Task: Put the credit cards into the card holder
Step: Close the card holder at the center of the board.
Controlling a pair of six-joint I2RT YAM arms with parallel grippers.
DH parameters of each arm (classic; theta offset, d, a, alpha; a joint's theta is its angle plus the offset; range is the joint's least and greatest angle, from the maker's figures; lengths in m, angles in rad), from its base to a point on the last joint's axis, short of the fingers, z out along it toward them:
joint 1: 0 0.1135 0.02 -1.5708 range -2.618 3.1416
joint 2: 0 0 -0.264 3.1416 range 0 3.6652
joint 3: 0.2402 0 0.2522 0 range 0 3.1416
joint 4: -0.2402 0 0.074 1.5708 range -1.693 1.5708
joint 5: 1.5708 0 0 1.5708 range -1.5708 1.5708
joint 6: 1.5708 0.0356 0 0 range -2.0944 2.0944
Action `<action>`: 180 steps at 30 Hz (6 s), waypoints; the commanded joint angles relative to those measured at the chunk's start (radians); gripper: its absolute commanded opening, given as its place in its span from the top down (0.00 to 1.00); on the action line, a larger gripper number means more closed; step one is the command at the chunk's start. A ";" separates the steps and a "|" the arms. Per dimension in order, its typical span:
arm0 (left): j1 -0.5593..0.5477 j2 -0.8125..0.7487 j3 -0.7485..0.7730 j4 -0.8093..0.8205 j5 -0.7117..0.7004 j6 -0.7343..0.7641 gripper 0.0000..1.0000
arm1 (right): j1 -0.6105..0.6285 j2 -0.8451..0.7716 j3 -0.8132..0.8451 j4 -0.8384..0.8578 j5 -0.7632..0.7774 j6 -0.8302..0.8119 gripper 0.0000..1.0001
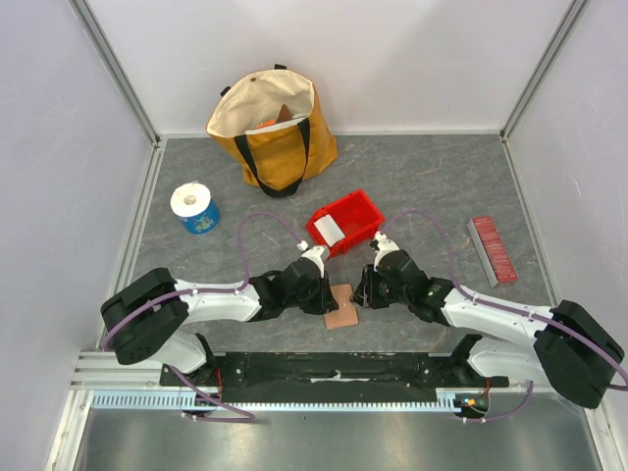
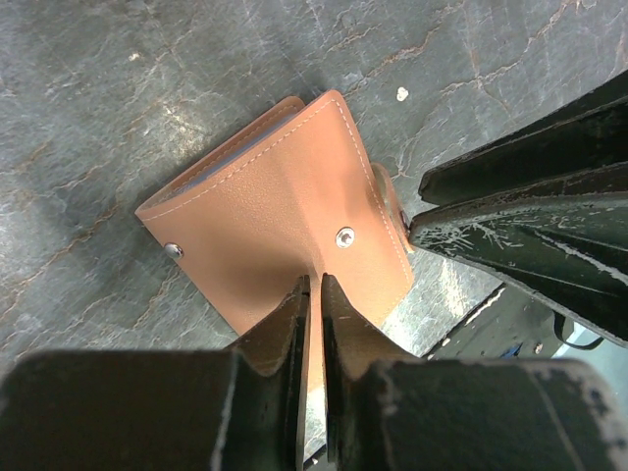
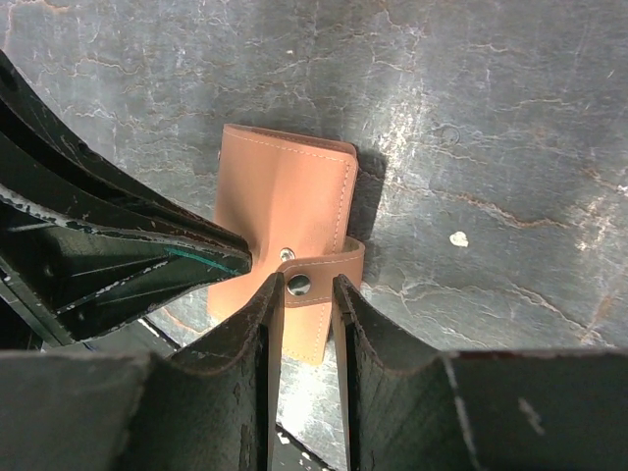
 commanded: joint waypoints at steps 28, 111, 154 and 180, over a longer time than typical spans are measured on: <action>-0.002 0.043 0.029 0.009 -0.029 0.027 0.86 | -0.003 0.133 0.029 0.113 -0.080 -0.026 0.71; -0.002 0.002 -0.024 0.020 -0.063 -0.007 0.86 | 0.233 0.288 0.065 -0.131 0.299 0.036 0.89; -0.002 -0.038 -0.027 -0.065 -0.115 -0.032 0.89 | 0.235 0.051 0.024 0.001 0.231 0.085 0.77; -0.003 -0.029 -0.026 -0.025 -0.029 0.077 0.84 | 0.235 -0.049 -0.060 0.068 0.144 0.198 0.74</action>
